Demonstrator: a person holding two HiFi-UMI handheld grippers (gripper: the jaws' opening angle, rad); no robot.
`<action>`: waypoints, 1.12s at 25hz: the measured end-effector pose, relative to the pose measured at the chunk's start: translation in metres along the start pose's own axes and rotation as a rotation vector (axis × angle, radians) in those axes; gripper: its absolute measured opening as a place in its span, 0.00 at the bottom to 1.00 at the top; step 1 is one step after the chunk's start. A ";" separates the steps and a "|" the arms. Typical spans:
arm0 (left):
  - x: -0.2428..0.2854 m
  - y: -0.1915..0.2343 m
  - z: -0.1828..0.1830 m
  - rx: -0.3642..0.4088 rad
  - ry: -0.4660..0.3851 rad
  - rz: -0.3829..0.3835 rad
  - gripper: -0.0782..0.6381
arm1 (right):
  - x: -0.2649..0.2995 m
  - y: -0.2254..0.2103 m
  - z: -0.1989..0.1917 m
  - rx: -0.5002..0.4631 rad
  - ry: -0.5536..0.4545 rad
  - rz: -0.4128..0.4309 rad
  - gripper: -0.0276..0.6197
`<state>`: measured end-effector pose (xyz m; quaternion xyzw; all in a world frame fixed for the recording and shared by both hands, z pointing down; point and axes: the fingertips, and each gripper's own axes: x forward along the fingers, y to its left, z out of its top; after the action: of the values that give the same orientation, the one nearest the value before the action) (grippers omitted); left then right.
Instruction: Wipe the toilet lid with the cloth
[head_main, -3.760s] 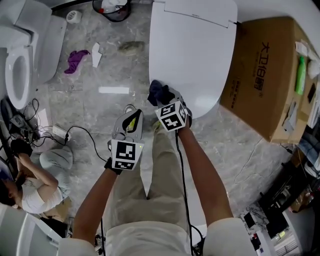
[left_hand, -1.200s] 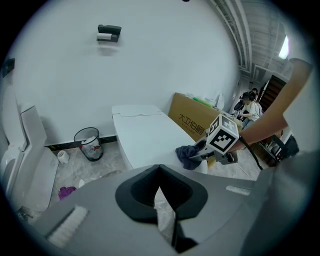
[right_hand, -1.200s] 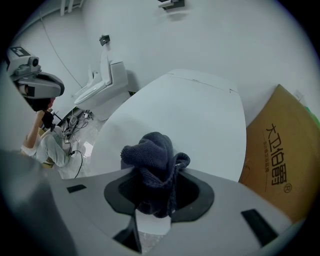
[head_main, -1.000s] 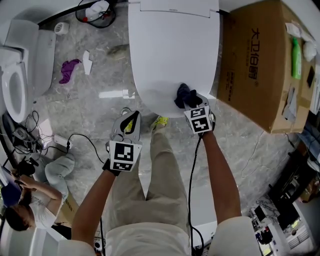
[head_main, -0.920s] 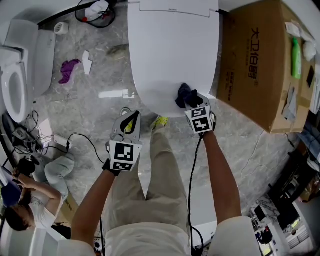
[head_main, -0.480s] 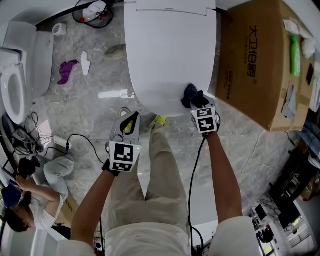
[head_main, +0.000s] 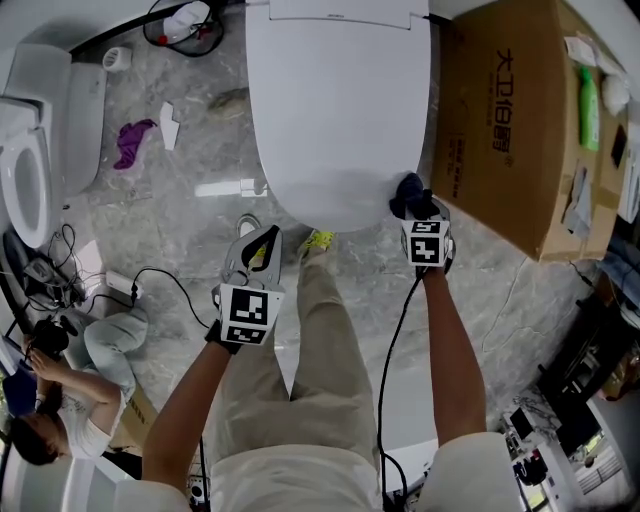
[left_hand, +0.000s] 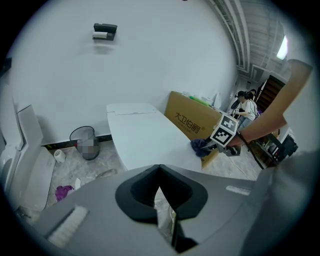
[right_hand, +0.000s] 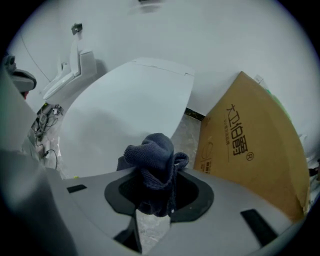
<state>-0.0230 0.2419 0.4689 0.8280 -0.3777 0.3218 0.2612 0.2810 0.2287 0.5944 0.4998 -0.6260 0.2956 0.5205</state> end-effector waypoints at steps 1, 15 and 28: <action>-0.001 -0.001 0.000 -0.001 0.000 -0.001 0.11 | -0.003 -0.007 -0.005 0.009 0.010 -0.027 0.23; -0.013 0.032 -0.013 -0.050 0.014 0.060 0.11 | -0.059 0.143 0.055 0.195 -0.255 0.224 0.23; -0.010 0.033 -0.002 -0.046 -0.003 0.043 0.11 | -0.019 0.252 0.075 0.031 -0.100 0.366 0.23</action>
<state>-0.0543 0.2287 0.4694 0.8139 -0.4032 0.3174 0.2724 0.0185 0.2501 0.5935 0.3995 -0.7268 0.3701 0.4185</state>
